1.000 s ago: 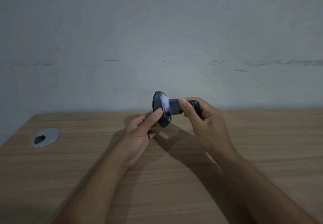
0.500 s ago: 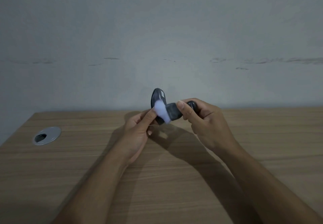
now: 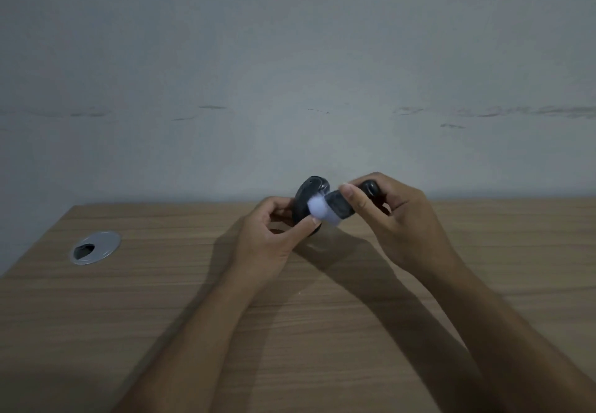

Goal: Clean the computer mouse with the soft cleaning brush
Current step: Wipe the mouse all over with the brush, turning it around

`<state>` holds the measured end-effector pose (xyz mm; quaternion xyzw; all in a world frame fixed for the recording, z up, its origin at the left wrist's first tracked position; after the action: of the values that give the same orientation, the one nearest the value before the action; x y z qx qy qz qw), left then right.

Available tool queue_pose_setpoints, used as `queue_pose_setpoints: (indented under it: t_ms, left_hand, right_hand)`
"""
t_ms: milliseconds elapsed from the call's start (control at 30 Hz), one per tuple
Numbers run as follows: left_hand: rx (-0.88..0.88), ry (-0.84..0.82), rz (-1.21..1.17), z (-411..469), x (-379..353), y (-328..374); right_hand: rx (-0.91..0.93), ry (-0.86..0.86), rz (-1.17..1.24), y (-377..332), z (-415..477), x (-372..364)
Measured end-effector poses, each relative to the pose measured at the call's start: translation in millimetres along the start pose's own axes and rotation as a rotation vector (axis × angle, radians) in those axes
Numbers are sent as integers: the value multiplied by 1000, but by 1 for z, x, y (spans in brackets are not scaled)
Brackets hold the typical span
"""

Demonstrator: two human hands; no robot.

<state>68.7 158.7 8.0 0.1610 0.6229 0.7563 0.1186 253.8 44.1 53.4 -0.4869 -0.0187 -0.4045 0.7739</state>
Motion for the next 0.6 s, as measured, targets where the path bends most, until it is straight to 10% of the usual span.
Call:
queue_pose_setpoints:
  t_ms: [600]
  left_hand:
    - [-435,-5,538,-5,2,8]
  right_hand:
    - [160,59,-288,-8,2,-8]
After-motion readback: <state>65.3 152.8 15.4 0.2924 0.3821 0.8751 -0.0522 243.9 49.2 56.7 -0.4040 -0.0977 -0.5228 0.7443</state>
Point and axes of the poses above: each hand's wrist, its own z-axis towards the middle knuckle, its own x-axis out of the back of the hand, y = z × x, the point moved 2 cm from there along z, towards the middle knuckle, and after that the axes turned 1 degree about y, right-handed, at the moved point
